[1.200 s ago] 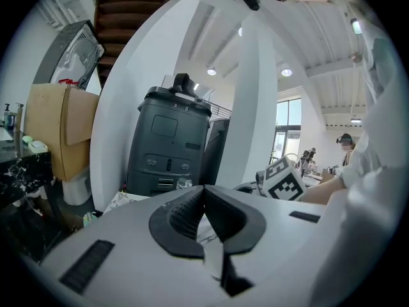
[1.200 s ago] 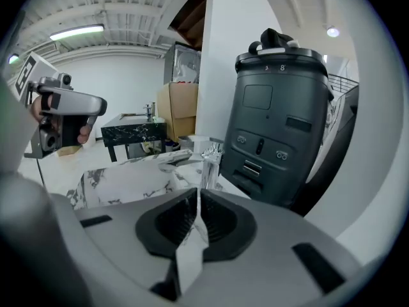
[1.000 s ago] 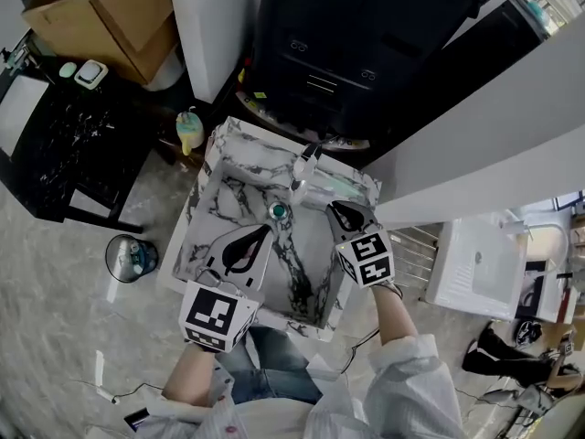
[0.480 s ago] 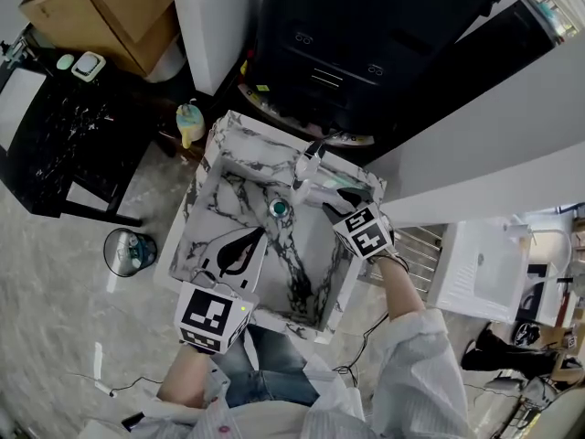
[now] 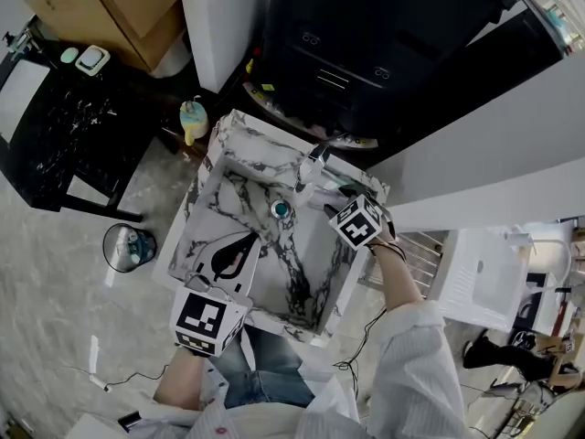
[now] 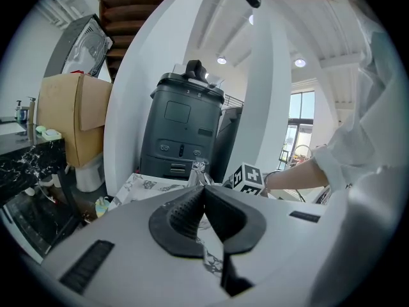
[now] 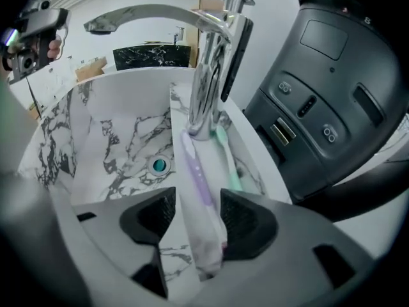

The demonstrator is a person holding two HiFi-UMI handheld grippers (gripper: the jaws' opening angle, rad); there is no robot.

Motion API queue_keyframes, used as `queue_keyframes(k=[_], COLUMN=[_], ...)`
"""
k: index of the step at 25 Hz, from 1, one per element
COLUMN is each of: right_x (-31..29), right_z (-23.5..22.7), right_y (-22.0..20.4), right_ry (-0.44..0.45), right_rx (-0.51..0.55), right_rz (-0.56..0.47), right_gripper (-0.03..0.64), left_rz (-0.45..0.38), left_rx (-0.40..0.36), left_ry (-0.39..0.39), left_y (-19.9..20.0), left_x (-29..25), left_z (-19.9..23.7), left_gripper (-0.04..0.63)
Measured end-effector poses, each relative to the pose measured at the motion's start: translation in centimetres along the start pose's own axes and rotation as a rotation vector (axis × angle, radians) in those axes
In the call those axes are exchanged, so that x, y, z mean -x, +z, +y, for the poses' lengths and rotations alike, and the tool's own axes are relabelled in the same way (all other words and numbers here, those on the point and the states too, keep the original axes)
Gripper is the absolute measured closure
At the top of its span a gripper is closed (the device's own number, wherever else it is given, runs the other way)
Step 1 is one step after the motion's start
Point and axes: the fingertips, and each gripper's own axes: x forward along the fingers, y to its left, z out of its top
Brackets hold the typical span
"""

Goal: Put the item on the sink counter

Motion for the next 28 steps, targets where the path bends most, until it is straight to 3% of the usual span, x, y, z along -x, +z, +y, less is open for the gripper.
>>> queue_keyframes(k=[13, 17, 21, 28], right_x=[0.0, 0.5, 1.3, 3.8], right_z=[1.4, 1.9, 2.3, 3.6], right_y=[-0.1, -0.2, -0.5, 0.5], right_ry=[-0.09, -0.083, -0.053, -0.054], right_rx=[0.161, 0.127, 0.065, 0.069], right_rz=[0.06, 0.052, 0.035, -0.03], right_gripper=[0.528, 0.577, 0.581, 0.581], left_rz=[-0.026, -0.041, -0.051, -0.075], left_rx=[-0.004, -0.012, -0.011, -0.021], left_ry=[0.006, 0.015, 0.027, 0.034], left_y=[0.8, 1.3, 1.6, 2.3], left_x=[0.8, 1.5, 2.2, 3.2], left_z=[-0.5, -0.7, -0.9, -2.2], left_gripper=[0.578, 0.578, 0.58, 0.58])
